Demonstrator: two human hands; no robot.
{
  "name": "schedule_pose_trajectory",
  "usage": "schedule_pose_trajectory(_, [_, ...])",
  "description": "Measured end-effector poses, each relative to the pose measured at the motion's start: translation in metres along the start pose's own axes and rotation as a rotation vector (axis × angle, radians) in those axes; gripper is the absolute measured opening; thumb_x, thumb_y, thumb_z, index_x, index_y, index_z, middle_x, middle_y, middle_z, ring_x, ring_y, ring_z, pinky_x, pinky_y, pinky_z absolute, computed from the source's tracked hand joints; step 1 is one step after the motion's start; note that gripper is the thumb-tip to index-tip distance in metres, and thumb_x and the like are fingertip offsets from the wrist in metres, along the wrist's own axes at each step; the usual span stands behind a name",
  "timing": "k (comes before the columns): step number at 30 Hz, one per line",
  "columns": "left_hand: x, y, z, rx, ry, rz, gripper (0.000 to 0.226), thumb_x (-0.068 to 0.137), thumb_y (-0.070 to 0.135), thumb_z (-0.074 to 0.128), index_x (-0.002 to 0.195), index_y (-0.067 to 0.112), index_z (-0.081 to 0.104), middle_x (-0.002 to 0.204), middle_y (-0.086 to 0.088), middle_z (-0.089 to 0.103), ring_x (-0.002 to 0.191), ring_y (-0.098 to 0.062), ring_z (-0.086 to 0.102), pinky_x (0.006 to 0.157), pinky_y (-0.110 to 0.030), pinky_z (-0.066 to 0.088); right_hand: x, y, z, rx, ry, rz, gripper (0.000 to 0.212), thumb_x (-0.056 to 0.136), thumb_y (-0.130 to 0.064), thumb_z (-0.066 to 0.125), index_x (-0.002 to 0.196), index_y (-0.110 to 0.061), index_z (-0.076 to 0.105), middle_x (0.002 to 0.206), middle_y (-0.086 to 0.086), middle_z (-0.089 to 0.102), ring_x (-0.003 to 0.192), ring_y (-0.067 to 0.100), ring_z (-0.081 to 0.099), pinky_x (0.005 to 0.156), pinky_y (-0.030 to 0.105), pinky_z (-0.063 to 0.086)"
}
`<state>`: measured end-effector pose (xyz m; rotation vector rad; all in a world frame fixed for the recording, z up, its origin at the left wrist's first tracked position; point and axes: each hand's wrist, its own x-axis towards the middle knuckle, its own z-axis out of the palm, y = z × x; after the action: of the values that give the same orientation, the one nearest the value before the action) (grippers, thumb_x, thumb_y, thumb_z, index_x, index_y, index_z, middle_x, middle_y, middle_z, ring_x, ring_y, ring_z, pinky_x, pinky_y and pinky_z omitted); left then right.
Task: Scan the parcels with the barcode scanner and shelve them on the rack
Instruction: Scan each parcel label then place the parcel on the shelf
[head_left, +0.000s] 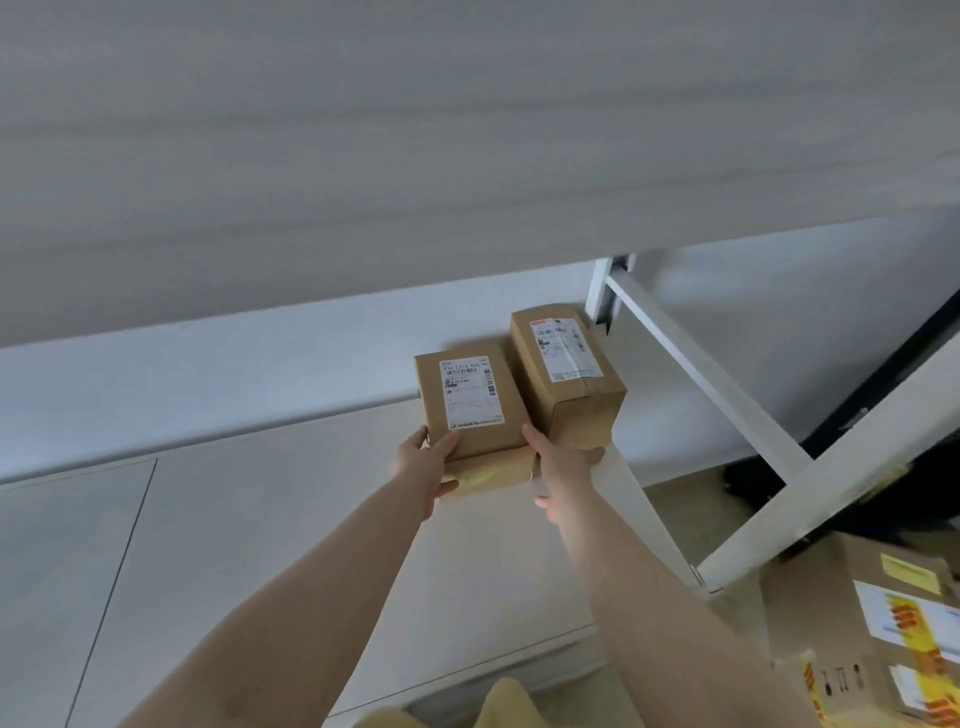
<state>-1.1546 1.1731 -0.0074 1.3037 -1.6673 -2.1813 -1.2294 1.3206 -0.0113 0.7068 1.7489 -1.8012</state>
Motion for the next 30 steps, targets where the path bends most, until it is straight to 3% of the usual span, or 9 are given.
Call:
schedule_pose_trajectory(2, [0.005,-0.001,0.006,-0.011,0.019,0.016,0.067,0.094,0.022,0.072,0.154,0.022,0.042,0.125,-0.004,0.061,0.096,-0.019,0.062,0.074,-0.038,0.060,0.009,-0.007,-0.001,-0.048,-0.032,0.015,0.123,0.074,-0.044,0.085,0.160,-0.021,0.000,0.131,0.005,0.045,0.132,0.036,0.042,0.106,0.054,0.045])
schedule_pose_trajectory(4, [0.010,-0.001,0.010,-0.021,0.028,0.022,0.066,0.094,0.022,0.071,0.154,0.022,0.042,0.122,-0.003,0.062,0.089,-0.014,0.061,0.074,-0.037,0.060,0.012,-0.010,0.000,-0.070,-0.074,0.033,0.100,0.074,-0.044,0.085,0.152,-0.013,0.030,0.132,0.007,0.047,0.128,0.036,0.046,0.103,0.055,0.047])
schedule_pose_trajectory(6, [0.014,-0.001,0.014,-0.028,0.036,0.029,0.065,0.095,0.022,0.070,0.154,0.022,0.042,0.120,-0.003,0.061,0.090,-0.015,0.061,0.078,-0.039,0.060,0.011,-0.011,0.003,-0.059,-0.106,0.077,0.087,0.074,-0.044,0.085,0.142,-0.011,0.043,0.138,0.010,0.044,0.118,0.034,0.050,0.103,0.052,0.047])
schedule_pose_trajectory(10, [0.019,0.004,0.017,0.032,0.047,0.021,0.059,0.096,0.029,0.069,0.150,0.029,0.047,0.123,-0.002,0.061,0.111,-0.025,0.057,0.092,-0.047,0.055,0.011,-0.014,0.014,0.046,-0.175,0.144,0.082,0.081,-0.038,0.082,0.147,-0.014,0.039,0.150,0.015,0.036,0.136,0.038,0.039,0.110,0.050,0.043])
schedule_pose_trajectory(12, [0.022,0.007,0.017,0.085,0.038,0.011,0.055,0.095,0.033,0.069,0.147,0.032,0.050,0.122,-0.001,0.061,0.112,-0.025,0.056,0.089,-0.045,0.051,0.011,-0.015,0.020,0.090,-0.193,0.169,0.077,0.084,-0.039,0.079,0.145,-0.014,0.041,0.148,0.015,0.039,0.135,0.038,0.041,0.110,0.049,0.043])
schedule_pose_trajectory(15, [0.026,0.010,0.018,0.088,0.031,0.030,0.049,0.096,0.028,0.069,0.143,0.028,0.055,0.114,0.000,0.062,0.100,-0.020,0.056,0.078,-0.035,0.046,0.013,-0.016,0.025,0.134,-0.217,0.196,0.058,0.087,-0.040,0.076,0.130,-0.013,0.048,0.121,0.014,0.053,0.123,0.035,0.050,0.110,0.048,0.044])
schedule_pose_trajectory(18, [0.031,0.006,0.020,0.046,0.020,0.051,0.048,0.094,0.022,0.071,0.140,0.021,0.059,0.114,-0.001,0.068,0.102,-0.019,0.062,0.089,-0.035,0.050,0.013,-0.020,0.027,0.173,-0.220,0.205,0.043,0.090,-0.035,0.073,0.117,-0.012,0.048,0.097,0.011,0.052,0.109,0.031,0.052,0.107,0.046,0.046])
schedule_pose_trajectory(22, [0.033,0.002,0.021,0.025,0.015,0.061,0.053,0.093,0.023,0.072,0.144,0.023,0.057,0.120,-0.003,0.070,0.114,-0.024,0.065,0.104,-0.041,0.051,0.011,-0.021,0.030,0.246,-0.233,0.193,0.040,0.090,-0.027,0.074,0.117,-0.013,0.048,0.116,0.012,0.050,0.113,0.029,0.049,0.103,0.045,0.049])
schedule_pose_trajectory(30, [0.032,0.001,0.022,0.052,0.013,0.111,0.051,0.097,0.024,0.067,0.146,0.023,0.053,0.109,0.000,0.068,0.109,-0.023,0.065,0.100,-0.038,0.052,0.018,-0.020,0.028,0.218,-0.245,0.163,0.045,0.089,-0.027,0.076,0.121,-0.011,0.050,0.124,0.013,0.049,0.114,0.030,0.048,0.101,0.046,0.051])
